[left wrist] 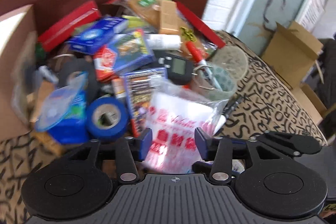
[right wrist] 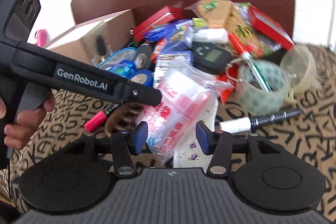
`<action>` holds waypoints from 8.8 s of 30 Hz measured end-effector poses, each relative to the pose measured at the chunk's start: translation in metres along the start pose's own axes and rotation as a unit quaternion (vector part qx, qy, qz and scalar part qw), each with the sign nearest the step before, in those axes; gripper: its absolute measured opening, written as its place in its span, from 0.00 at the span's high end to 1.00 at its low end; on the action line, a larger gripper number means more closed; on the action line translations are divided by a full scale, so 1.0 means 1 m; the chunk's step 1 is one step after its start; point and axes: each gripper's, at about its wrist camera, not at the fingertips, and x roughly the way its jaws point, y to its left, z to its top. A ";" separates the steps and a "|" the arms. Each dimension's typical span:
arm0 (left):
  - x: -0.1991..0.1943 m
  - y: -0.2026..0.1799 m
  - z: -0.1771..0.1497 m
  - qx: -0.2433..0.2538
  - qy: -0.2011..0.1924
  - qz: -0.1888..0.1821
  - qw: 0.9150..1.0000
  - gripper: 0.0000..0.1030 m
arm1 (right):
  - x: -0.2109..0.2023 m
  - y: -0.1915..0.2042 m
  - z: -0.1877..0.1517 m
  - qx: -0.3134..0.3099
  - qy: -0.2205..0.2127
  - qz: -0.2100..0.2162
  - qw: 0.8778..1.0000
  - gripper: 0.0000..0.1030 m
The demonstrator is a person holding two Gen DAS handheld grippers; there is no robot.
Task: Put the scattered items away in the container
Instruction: 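Close the left gripper on the white-and-red bag package, then carry the package into the cardboard box and open the left gripper, then withdraw the left tool from the box back toward the pile, then grasp the brown comb with the left gripper, then carry the brown comb into the box and open the left gripper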
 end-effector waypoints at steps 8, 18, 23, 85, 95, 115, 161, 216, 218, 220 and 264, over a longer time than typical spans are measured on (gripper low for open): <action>0.040 0.012 0.007 -0.010 0.035 -0.012 0.999 0.16 | 0.030 -0.017 0.006 0.049 0.017 0.020 0.998 0.36; 0.017 0.005 -0.015 -0.026 0.053 -0.014 0.998 0.31 | 0.021 0.005 0.010 0.015 0.047 0.047 0.998 0.41; -0.018 0.001 -0.056 -0.041 0.055 -0.014 0.998 0.22 | -0.003 0.029 -0.009 -0.021 0.063 0.075 0.995 0.38; -0.127 0.437 0.082 -0.196 -0.095 0.183 0.959 0.18 | 0.328 0.319 0.257 -0.067 0.145 0.173 0.972 0.45; -0.133 0.426 0.087 -0.221 -0.104 0.188 0.951 0.00 | 0.317 0.308 0.265 -0.067 0.124 0.140 0.980 0.14; -0.222 0.234 0.019 -0.177 -0.180 0.304 0.919 0.00 | 0.135 0.281 0.210 -0.155 0.051 0.106 0.981 0.01; -0.082 0.041 -0.122 -0.110 -0.071 0.163 0.978 0.09 | 0.021 0.071 -0.005 -0.130 -0.011 -0.065 0.989 0.20; -0.050 0.066 -0.131 -0.137 -0.030 0.104 0.985 0.85 | 0.058 0.096 -0.017 -0.125 0.065 -0.028 0.990 0.84; -0.050 0.068 -0.131 -0.144 -0.031 0.102 0.984 0.82 | 0.061 0.093 -0.016 -0.113 0.069 -0.027 0.991 0.84; -0.049 0.068 -0.130 -0.143 -0.036 0.103 0.984 0.70 | 0.062 0.092 -0.014 -0.111 0.070 -0.026 0.991 0.84; -0.203 0.312 -0.013 -0.202 -0.172 0.209 0.941 0.91 | 0.199 0.314 0.199 -0.190 0.015 0.008 0.982 0.85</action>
